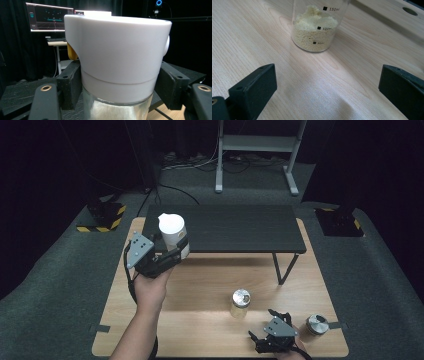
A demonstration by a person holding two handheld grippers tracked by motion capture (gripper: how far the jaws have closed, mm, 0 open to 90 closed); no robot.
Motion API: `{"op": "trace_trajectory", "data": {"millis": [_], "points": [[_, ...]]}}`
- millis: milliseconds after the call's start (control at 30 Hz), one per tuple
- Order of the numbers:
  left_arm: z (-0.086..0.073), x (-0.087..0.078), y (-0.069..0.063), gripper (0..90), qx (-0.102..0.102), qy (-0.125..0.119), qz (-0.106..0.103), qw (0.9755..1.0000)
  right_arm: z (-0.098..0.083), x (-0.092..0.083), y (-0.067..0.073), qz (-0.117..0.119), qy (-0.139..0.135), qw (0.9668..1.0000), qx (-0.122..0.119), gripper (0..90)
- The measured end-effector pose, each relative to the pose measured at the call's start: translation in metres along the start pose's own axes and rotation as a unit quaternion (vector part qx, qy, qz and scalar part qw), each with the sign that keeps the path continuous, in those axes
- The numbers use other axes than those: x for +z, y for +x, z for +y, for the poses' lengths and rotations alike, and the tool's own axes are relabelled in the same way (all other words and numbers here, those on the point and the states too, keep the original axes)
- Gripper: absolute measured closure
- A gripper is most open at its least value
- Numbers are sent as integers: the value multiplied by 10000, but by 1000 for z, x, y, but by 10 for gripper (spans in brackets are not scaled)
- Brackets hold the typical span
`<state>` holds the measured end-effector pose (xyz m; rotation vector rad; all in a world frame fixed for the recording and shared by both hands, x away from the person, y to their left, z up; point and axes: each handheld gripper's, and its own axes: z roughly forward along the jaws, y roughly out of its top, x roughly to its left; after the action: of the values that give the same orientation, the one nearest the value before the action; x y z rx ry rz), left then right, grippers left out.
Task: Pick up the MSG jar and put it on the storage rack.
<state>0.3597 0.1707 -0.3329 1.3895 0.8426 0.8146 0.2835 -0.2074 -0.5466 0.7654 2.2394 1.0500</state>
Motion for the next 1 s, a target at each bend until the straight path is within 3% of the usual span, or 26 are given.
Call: {"op": "trace_trajectory", "data": {"millis": [533, 700, 1000], "points": [[6, 30, 1, 303, 97, 133, 124, 9998, 0, -1, -1, 18, -32, 10000, 26, 7], [8, 37, 4, 302, -4, 121, 150, 9998, 0, -1, -1, 25, -42, 10000, 27, 7], [12, 49, 7, 302, 44, 175, 254, 9995, -1, -1, -1, 35, -43, 10000, 40, 7]]}}
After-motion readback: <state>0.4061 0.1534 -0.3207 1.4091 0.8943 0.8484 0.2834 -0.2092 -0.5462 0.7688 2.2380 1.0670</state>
